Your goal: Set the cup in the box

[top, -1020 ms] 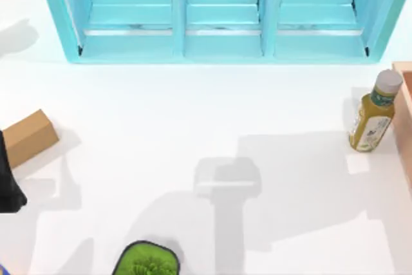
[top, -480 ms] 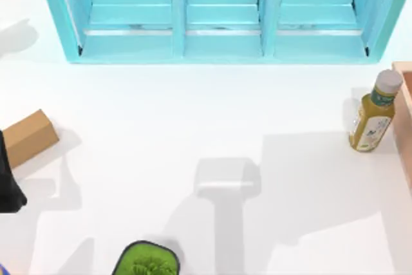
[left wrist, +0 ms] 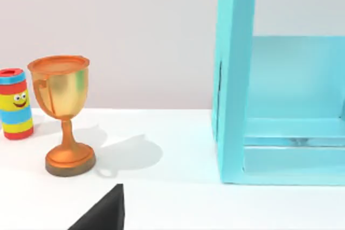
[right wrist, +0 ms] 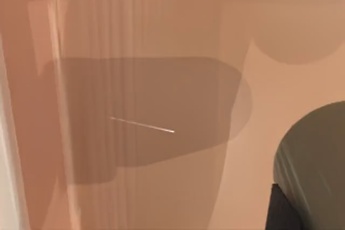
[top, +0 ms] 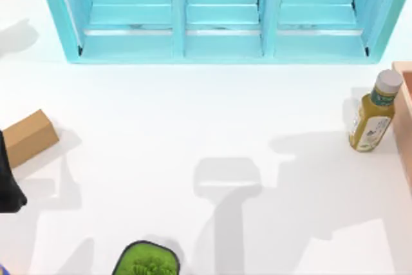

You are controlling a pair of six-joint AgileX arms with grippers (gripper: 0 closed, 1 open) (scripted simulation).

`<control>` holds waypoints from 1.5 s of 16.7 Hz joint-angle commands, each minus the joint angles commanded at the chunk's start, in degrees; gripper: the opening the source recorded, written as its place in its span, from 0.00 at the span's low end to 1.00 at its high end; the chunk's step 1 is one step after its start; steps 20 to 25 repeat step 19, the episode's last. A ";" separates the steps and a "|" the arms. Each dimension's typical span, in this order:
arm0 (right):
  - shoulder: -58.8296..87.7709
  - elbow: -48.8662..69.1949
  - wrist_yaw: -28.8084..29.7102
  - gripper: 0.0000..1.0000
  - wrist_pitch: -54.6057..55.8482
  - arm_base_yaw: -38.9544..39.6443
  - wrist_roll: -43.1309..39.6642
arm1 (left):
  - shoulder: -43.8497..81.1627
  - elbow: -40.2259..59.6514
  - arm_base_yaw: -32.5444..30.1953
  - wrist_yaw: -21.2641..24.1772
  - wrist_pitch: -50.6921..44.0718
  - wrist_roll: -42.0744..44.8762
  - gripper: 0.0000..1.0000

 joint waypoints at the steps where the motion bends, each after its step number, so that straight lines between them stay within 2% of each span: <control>1: 0.00 0.00 0.00 0.08 0.00 0.00 0.00 | 0.00 0.00 0.00 0.00 0.00 0.00 1.00; 13: 0.00 0.00 0.00 0.98 0.00 0.00 0.00 | 0.00 0.00 0.00 0.00 0.00 0.00 1.00; 25: 0.00 0.00 0.00 1.00 0.00 0.00 0.00 | 0.00 0.00 0.00 0.00 0.00 0.00 1.00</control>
